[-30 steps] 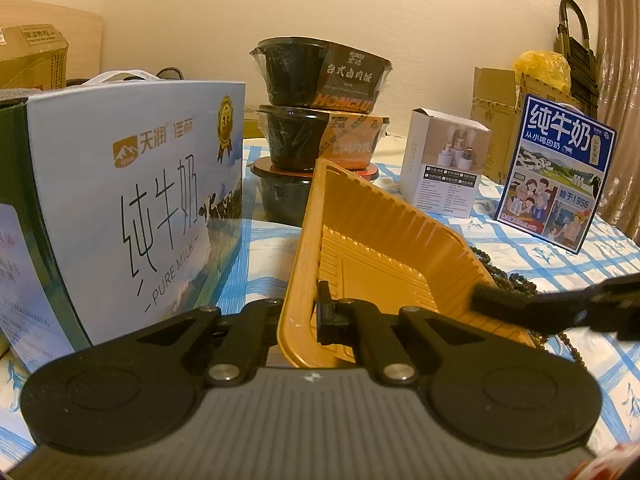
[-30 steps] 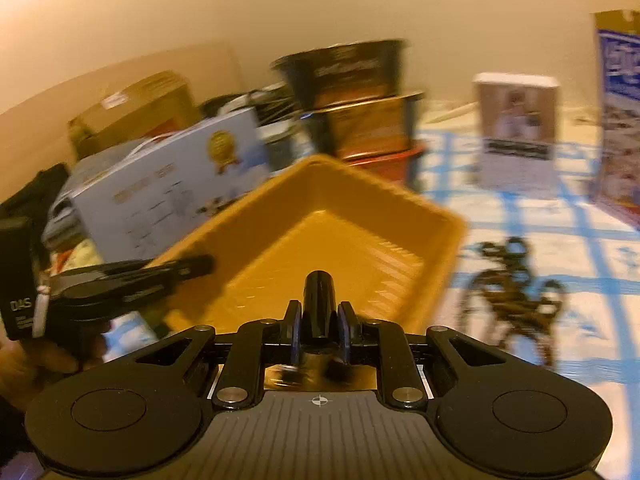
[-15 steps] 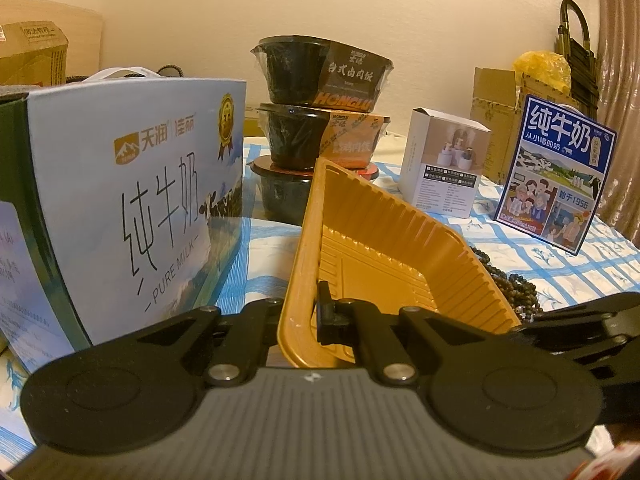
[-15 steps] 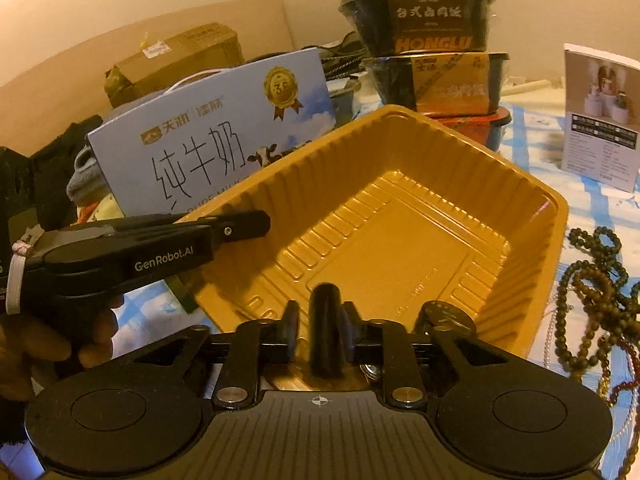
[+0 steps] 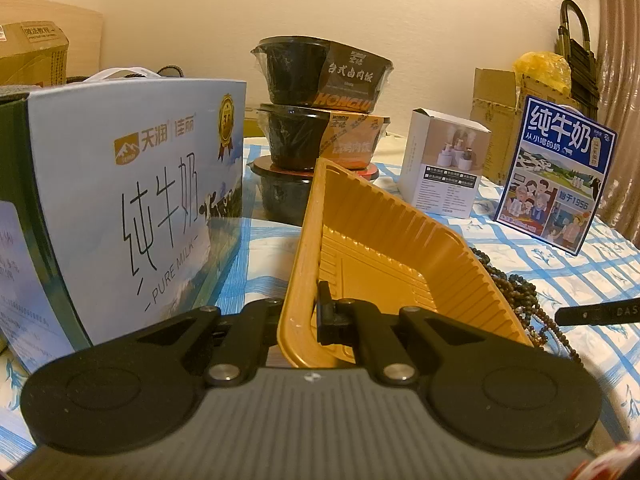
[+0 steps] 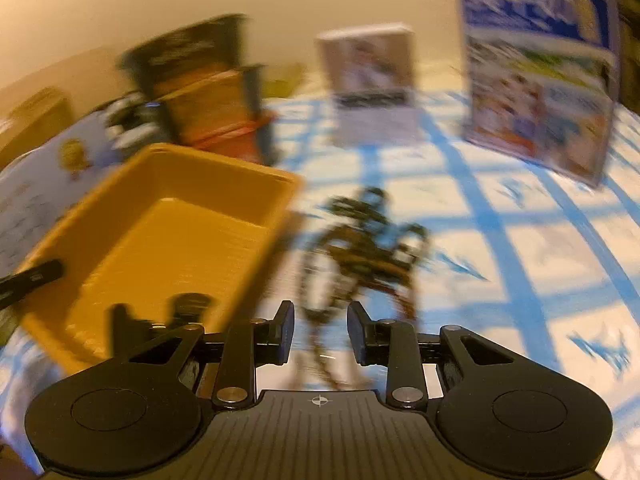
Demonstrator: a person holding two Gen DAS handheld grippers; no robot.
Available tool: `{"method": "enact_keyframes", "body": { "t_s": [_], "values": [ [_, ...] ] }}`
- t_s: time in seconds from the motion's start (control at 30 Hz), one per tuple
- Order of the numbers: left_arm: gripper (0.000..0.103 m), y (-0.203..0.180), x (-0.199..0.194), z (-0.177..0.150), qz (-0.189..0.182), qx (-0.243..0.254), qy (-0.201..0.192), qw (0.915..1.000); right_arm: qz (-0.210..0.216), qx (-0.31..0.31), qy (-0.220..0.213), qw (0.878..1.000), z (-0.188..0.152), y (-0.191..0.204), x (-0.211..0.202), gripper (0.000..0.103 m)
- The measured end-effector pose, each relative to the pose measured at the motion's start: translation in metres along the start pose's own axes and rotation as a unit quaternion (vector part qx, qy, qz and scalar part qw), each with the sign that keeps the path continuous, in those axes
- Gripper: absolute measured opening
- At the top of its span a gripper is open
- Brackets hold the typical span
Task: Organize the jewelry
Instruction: 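Reach into the bead strings and grasp a black piece with the right tool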
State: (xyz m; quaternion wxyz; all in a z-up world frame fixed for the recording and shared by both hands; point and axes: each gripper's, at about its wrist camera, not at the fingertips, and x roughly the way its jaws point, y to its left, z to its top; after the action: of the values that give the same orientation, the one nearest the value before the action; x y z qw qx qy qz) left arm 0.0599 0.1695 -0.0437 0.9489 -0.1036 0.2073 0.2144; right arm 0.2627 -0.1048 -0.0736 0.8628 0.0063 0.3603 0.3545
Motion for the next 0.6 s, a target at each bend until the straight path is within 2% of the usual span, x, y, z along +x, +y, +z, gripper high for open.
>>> {"method": "enact_keyframes", "body": {
  "t_s": [0.1, 0.27, 0.6],
  "values": [
    [0.004, 0.000, 0.000, 0.000, 0.000, 0.001, 0.000, 1.0000, -0.013, 0.024, 0.005, 1.000, -0.001, -0.012, 0.005, 0.029],
    [0.004, 0.001, 0.001, 0.000, -0.001, 0.002, 0.000, 1.0000, -0.019, 0.031, 0.010, 0.999, 0.000, -0.017, 0.010, 0.021],
    [0.004, 0.001, 0.001, 0.001, -0.001, 0.002, 0.000, 1.0000, -0.029, 0.043, 0.022, 0.998, -0.002, -0.015, 0.022, 0.020]
  ]
}}
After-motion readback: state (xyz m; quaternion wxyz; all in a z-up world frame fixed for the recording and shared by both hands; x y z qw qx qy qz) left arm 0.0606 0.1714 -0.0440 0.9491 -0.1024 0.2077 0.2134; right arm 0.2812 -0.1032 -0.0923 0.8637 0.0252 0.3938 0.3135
